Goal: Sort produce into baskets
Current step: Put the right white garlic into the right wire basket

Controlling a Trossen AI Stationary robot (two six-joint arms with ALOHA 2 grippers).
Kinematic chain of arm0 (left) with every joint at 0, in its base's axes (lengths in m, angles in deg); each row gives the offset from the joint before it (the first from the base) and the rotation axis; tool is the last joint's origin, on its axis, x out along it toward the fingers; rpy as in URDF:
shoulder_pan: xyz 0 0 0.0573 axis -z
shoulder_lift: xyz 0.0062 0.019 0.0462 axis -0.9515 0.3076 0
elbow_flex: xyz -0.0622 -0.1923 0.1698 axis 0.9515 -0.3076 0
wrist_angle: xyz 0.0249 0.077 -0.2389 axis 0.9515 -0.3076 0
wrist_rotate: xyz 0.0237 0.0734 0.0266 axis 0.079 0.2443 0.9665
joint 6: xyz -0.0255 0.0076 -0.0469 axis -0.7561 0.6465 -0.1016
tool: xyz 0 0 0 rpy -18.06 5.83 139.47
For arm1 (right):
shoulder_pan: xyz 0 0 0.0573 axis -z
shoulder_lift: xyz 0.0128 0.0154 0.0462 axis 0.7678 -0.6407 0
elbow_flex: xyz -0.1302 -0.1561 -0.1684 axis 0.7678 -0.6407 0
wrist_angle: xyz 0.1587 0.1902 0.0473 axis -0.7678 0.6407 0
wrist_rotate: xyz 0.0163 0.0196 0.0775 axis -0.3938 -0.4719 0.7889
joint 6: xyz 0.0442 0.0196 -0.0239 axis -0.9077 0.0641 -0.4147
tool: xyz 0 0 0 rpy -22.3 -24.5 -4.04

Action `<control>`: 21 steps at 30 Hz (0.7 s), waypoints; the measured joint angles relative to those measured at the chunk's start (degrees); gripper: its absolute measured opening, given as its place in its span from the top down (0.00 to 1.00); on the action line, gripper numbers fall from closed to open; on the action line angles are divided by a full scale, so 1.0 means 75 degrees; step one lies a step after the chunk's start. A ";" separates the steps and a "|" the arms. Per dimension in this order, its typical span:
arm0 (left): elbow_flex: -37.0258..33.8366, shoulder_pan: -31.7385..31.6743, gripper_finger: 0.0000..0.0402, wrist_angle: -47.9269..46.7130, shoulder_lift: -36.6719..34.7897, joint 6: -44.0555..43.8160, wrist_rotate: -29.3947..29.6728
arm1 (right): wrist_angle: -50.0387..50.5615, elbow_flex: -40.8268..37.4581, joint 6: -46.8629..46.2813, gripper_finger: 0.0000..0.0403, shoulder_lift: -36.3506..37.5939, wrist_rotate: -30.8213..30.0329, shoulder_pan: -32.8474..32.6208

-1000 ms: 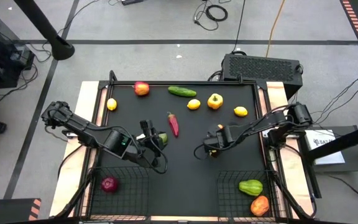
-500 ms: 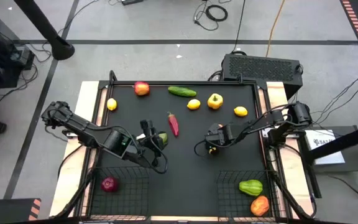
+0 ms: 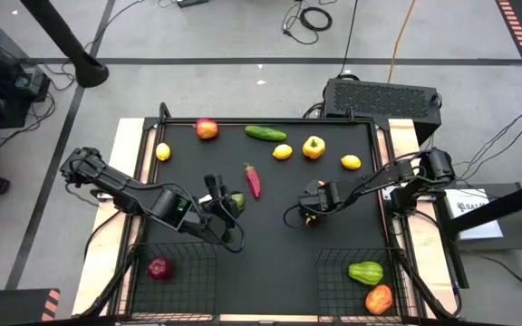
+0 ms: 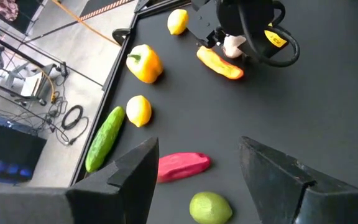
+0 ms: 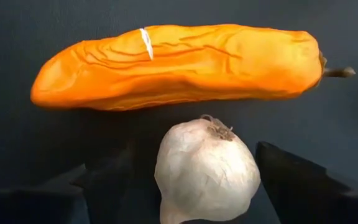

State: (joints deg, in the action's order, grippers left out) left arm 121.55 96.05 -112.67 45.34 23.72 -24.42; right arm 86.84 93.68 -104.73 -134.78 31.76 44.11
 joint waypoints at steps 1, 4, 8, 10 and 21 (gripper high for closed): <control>0.0000 0.0000 0.44 -0.0001 0.0000 0.0000 0.0000 | 0.0012 0.0000 0.0036 0.23 0.0000 0.0058 0.0003; 0.0000 -0.0006 0.44 -0.0004 0.0000 0.0000 0.0003 | 0.0013 0.0000 0.0117 0.26 0.0000 0.0253 0.0005; 0.0000 -0.0006 0.44 -0.0024 0.0000 0.0032 0.0006 | 0.0013 0.0000 0.0127 0.30 0.0000 0.0338 0.0003; 0.0000 -0.0006 0.44 -0.0022 0.0000 0.0129 0.0009 | 0.0013 0.0003 0.0127 0.31 0.0000 0.0358 0.0003; 0.0000 -0.0003 0.44 -0.0021 0.0000 0.0137 0.0020 | 0.0033 0.0010 0.0313 0.45 0.0000 0.0614 0.0003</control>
State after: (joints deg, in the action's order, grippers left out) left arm 121.55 96.03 -112.83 45.34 24.74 -24.27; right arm 87.09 93.76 -102.38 -134.78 36.37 44.13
